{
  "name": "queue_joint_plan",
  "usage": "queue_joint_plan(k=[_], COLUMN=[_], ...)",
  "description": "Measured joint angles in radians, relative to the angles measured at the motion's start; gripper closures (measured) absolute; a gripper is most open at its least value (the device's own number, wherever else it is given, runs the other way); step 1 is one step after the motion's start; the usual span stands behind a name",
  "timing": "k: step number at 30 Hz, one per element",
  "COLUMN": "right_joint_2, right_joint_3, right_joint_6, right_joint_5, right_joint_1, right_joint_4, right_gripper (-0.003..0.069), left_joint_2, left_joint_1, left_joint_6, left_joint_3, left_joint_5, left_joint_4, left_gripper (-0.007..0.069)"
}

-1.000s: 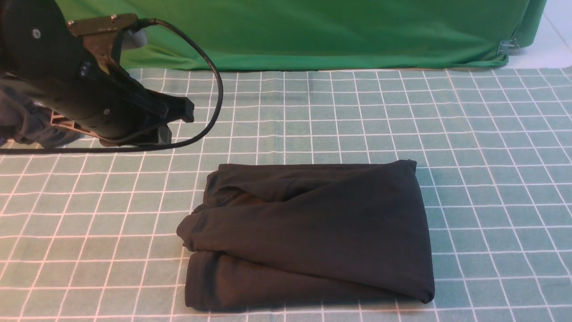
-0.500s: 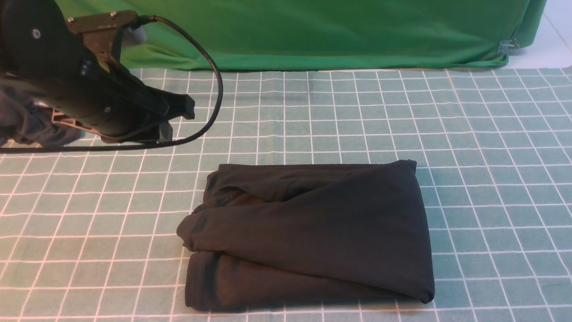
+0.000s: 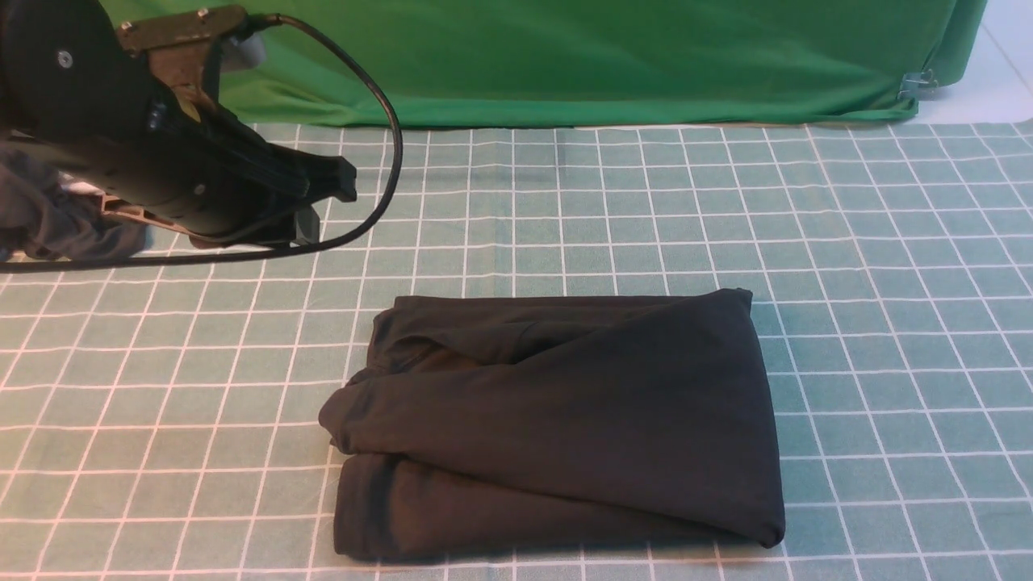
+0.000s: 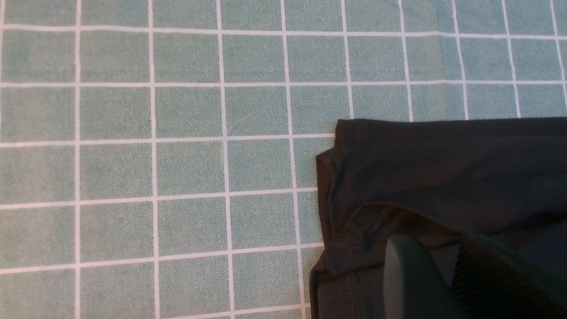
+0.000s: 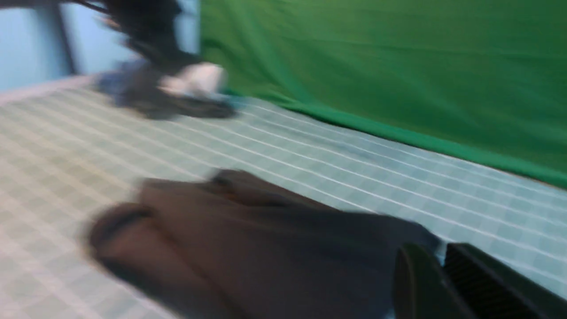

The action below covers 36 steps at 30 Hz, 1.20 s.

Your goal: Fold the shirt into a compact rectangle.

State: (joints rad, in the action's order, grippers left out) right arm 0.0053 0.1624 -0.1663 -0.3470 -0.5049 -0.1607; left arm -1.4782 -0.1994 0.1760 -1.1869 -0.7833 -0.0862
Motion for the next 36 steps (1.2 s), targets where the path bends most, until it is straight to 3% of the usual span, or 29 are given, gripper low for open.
queue_joint_plan(k=[2,4,8,15,25,36], right_joint_2=[-0.003,-0.004,-0.004,-0.004,-0.004,-0.004], right_joint_3=[-0.034,-0.110,-0.168,-0.172,-0.173,-0.173], right_joint_6=[0.000,0.004,0.018,0.026,0.027,0.027], right_joint_5=[0.005,0.027,0.050,0.089,0.098,0.100], right_joint_1=[0.049,0.170,0.271,0.346,0.365,0.486], right_joint_4=[0.021,0.071,0.161,0.210,0.210,0.203], right_gripper=[0.0568,0.0565,0.0555,0.0536,0.0516,0.0496], left_joint_2=[0.000,0.000,0.000,0.000,0.051,0.255], left_joint_1=[0.000,0.000,0.000,0.000,0.000,0.000], left_joint_6=[0.000,0.000,0.000,0.000,-0.030,-0.094], left_joint_3=[0.000,0.000,0.000,0.000,0.000,0.000], left_joint_5=[0.001,0.002,0.004,0.029,0.027,-0.113], left_joint_4=[0.000,0.000,0.000,0.000,0.000,-0.001], left_gripper=[0.0500,0.0496,0.0495,0.0494,0.0493,0.0493])
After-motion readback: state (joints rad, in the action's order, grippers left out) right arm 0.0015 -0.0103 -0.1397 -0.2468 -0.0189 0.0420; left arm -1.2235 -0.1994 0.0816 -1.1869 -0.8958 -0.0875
